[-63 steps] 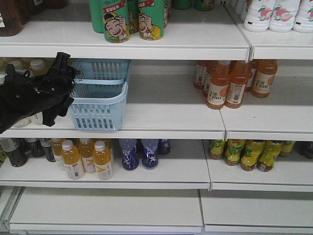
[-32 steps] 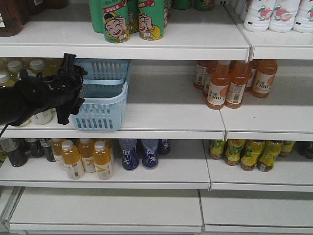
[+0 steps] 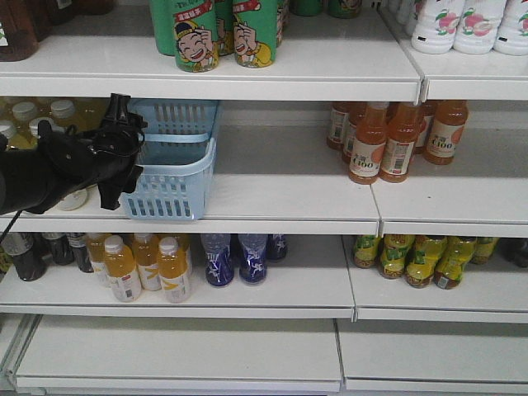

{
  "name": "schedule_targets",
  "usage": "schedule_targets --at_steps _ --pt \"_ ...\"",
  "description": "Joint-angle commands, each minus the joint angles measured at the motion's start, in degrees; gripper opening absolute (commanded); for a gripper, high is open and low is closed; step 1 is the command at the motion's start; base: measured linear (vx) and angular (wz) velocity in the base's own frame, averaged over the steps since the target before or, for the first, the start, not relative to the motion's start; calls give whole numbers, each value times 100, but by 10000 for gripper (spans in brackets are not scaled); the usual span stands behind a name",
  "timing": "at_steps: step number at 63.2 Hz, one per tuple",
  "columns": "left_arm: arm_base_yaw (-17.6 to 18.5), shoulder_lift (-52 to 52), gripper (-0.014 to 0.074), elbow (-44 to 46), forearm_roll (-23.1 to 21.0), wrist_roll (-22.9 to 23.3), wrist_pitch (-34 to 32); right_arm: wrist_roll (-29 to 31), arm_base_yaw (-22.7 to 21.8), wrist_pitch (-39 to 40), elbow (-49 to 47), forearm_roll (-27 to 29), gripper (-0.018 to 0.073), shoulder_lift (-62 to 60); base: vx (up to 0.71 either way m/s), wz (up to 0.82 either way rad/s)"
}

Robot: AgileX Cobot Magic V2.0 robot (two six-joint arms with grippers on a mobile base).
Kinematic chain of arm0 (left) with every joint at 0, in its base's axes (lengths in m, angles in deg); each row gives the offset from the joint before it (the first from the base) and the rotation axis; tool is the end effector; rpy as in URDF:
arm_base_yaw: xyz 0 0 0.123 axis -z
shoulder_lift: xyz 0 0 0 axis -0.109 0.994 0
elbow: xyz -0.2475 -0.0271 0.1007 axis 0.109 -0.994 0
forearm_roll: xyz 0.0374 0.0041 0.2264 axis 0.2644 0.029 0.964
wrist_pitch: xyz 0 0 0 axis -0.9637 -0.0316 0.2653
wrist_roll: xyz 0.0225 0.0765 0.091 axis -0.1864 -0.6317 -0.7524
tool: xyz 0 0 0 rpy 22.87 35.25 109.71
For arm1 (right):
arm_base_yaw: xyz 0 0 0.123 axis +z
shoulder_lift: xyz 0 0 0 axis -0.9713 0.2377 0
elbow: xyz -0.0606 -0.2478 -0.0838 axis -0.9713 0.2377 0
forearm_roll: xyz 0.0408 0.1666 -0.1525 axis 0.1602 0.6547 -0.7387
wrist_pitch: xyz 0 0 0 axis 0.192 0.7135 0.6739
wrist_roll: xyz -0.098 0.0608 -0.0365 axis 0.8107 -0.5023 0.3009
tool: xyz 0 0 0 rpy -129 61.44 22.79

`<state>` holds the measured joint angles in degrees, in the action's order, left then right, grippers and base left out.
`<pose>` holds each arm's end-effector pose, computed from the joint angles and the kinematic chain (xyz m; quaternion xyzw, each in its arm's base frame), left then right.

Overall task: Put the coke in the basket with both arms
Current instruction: 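Close the left gripper on the light-blue basket handle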

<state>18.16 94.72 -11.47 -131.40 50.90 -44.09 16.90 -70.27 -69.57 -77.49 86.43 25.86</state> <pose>0.4278 -0.0801 0.2087 -0.5606 0.6420 -0.3874 0.3515 0.0805 0.0080 0.1976 -0.0201 0.7097 0.0510 0.7023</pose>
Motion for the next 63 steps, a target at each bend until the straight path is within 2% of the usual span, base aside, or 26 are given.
schedule_targets --at_steps 1,20,28,32,39,48,55,63 --pt "18 -266 520 185 -5 45 -386 29 -15 448 65 -21 -10 -102 0 0" --pt "18 -214 508 195 66 180 -714 29 -15 448 65 -21 -10 -102 0 0" --pt "18 -79 468 427 232 180 -552 29 -15 448 65 -21 -10 -102 0 0" --pt "18 7 429 623 407 180 -356 29 -15 448 65 -21 -10 -102 0 0" --pt "18 153 344 847 396 180 -126 29 -15 448 65 -21 -10 -102 0 0" --pt "18 215 166 928 396 180 -94 29 -15 448 65 -21 -10 -102 0 0" --pt "18 215 -11 928 401 180 -117 29 -15 448 65 -21 -10 -102 0 0" --pt "18 215 -8 928 407 180 -276 29 -15 448 65 -21 -10 -102 0 0"
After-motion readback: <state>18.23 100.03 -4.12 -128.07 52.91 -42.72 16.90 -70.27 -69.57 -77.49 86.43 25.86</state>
